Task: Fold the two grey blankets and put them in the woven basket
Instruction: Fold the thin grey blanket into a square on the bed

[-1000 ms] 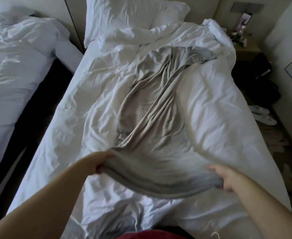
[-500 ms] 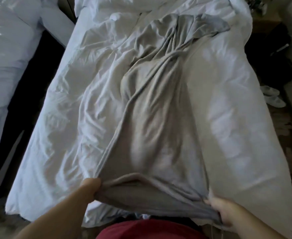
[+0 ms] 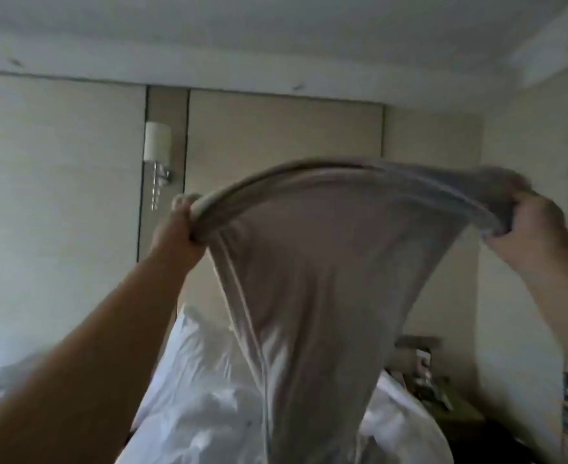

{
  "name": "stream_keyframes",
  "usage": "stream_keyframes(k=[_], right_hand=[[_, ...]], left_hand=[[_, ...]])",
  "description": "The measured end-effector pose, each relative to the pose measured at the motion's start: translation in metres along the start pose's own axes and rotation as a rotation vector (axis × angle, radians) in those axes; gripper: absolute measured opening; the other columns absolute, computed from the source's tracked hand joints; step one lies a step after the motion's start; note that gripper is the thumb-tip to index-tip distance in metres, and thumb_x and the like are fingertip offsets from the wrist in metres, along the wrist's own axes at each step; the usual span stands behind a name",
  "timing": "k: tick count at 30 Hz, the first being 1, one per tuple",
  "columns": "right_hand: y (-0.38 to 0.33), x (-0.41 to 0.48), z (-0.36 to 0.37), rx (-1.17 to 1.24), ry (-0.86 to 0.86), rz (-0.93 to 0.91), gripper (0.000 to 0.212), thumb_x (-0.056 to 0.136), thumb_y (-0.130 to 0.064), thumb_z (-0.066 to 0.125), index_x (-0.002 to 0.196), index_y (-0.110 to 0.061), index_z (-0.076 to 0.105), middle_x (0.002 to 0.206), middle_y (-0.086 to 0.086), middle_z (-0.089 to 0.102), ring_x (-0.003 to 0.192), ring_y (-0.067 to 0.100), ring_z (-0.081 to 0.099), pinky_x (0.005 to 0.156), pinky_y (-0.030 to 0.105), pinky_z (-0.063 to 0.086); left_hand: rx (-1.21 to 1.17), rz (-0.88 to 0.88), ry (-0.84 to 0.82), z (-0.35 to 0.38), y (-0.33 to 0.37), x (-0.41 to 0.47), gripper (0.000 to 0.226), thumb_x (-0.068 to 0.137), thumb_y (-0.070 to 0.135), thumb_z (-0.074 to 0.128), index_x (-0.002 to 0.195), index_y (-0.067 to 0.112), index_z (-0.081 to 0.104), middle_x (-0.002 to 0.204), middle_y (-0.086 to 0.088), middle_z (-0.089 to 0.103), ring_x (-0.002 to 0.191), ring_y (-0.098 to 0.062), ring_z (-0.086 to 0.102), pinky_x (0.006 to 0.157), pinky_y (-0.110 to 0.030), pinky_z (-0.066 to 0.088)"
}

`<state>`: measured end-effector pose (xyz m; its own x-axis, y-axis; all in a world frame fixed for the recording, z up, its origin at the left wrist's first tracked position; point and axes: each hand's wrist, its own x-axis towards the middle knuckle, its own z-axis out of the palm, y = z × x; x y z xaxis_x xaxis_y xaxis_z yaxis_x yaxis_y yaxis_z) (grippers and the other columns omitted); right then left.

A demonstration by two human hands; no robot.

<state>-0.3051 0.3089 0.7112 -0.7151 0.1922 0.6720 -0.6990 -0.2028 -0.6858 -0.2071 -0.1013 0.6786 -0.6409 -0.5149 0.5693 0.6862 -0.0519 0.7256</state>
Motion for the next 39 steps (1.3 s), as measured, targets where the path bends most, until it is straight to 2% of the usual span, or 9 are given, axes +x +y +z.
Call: stream_keyframes(k=[2, 6, 13, 18, 22, 28, 33, 36, 39], right_hand=[[-0.052, 0.036, -0.017, 0.35, -0.147, -0.103, 0.015, 0.098, -0.021, 0.046, 0.097, -0.022, 0.061, 0.069, -0.005, 0.071, 0.059, 0.007, 0.066, 0.044, 0.016, 0.044], [-0.095, 0.029, -0.02, 0.356, 0.037, -0.021, 0.019, 0.098, -0.024, 0.048, 0.11, -0.025, 0.062, 0.08, -0.012, 0.072, 0.063, 0.003, 0.068, 0.04, 0.015, 0.046], [0.019, -0.067, -0.058, 0.184, 0.155, 0.427, 0.022, 0.099, -0.018, 0.048, 0.119, -0.012, 0.056, 0.078, 0.005, 0.067, 0.05, 0.012, 0.065, 0.037, 0.018, 0.048], [0.104, -0.179, -0.103, 0.108, 0.195, 0.761, 0.016, 0.1, -0.018, 0.046, 0.098, -0.011, 0.06, 0.057, 0.005, 0.07, 0.046, 0.017, 0.067, 0.035, 0.023, 0.05], [0.159, -0.3, -0.152, -0.064, 0.297, 1.042, 0.013, 0.096, -0.018, 0.053, 0.094, -0.007, 0.06, 0.078, 0.016, 0.069, 0.066, 0.03, 0.067, 0.042, 0.029, 0.054], [0.198, -0.495, -0.236, -0.372, 0.28, 1.423, 0.023, 0.099, -0.016, 0.046, 0.103, 0.002, 0.059, 0.066, 0.019, 0.064, 0.057, 0.029, 0.059, 0.047, 0.029, 0.047], [0.188, -0.608, -0.269, -0.54, 0.311, 1.851, 0.021, 0.098, -0.012, 0.045, 0.092, 0.004, 0.057, 0.067, 0.016, 0.055, 0.055, 0.03, 0.048, 0.043, 0.031, 0.042], [0.181, -0.618, -0.254, -0.503, 0.328, 1.927, 0.032, 0.097, -0.007, 0.047, 0.067, 0.004, 0.052, 0.039, 0.013, 0.052, 0.024, 0.022, 0.044, 0.029, 0.022, 0.041], [0.177, -0.549, -0.217, -0.477, 0.308, 1.825, 0.027, 0.101, -0.008, 0.039, 0.085, 0.003, 0.058, 0.061, 0.017, 0.053, 0.046, 0.027, 0.046, 0.034, 0.024, 0.04]], left_hand=[[-0.218, 0.09, 0.001, 0.007, 0.063, 0.028, 0.021, 0.102, 0.024, 0.04, 0.092, 0.022, 0.058, 0.086, 0.002, 0.066, 0.076, -0.01, 0.063, 0.062, -0.024, 0.056], [-0.053, 0.068, 0.074, 0.003, 0.121, 0.036, 0.011, 0.099, 0.018, 0.049, 0.089, 0.02, 0.055, 0.089, -0.002, 0.059, 0.072, -0.011, 0.057, 0.052, -0.023, 0.051], [0.032, -0.291, 0.108, -0.039, 0.003, -0.03, 0.016, 0.096, 0.005, 0.048, 0.088, 0.017, 0.056, 0.045, 0.001, 0.063, 0.036, -0.006, 0.059, 0.035, -0.016, 0.046], [0.176, -0.641, 0.22, -0.109, -0.128, -0.121, 0.033, 0.089, 0.005, 0.061, 0.122, 0.006, 0.056, 0.077, -0.012, 0.056, 0.062, -0.024, 0.056, 0.054, -0.031, 0.048], [0.31, -0.962, 0.239, -0.17, -0.219, -0.246, 0.039, 0.09, 0.003, 0.058, 0.129, 0.003, 0.052, 0.079, -0.012, 0.054, 0.064, -0.023, 0.049, 0.054, -0.031, 0.044], [0.574, -1.345, 0.364, -0.254, -0.273, -0.438, 0.027, 0.086, 0.006, 0.066, 0.108, 0.002, 0.052, 0.091, -0.019, 0.054, 0.059, -0.025, 0.047, 0.044, -0.031, 0.04], [0.757, -1.635, 0.35, -0.291, -0.258, -0.54, 0.021, 0.088, 0.005, 0.059, 0.072, 0.004, 0.046, 0.06, -0.01, 0.044, 0.042, -0.019, 0.042, 0.031, -0.017, 0.033], [0.757, -1.638, 0.287, -0.284, -0.242, -0.541, 0.024, 0.093, 0.005, 0.054, 0.071, 0.008, 0.042, 0.064, -0.01, 0.043, 0.048, -0.017, 0.042, 0.029, -0.011, 0.034], [0.627, -1.562, 0.213, -0.246, -0.226, -0.48, 0.021, 0.094, 0.009, 0.053, 0.073, 0.006, 0.05, 0.063, -0.009, 0.049, 0.048, -0.018, 0.044, 0.032, -0.012, 0.035]])
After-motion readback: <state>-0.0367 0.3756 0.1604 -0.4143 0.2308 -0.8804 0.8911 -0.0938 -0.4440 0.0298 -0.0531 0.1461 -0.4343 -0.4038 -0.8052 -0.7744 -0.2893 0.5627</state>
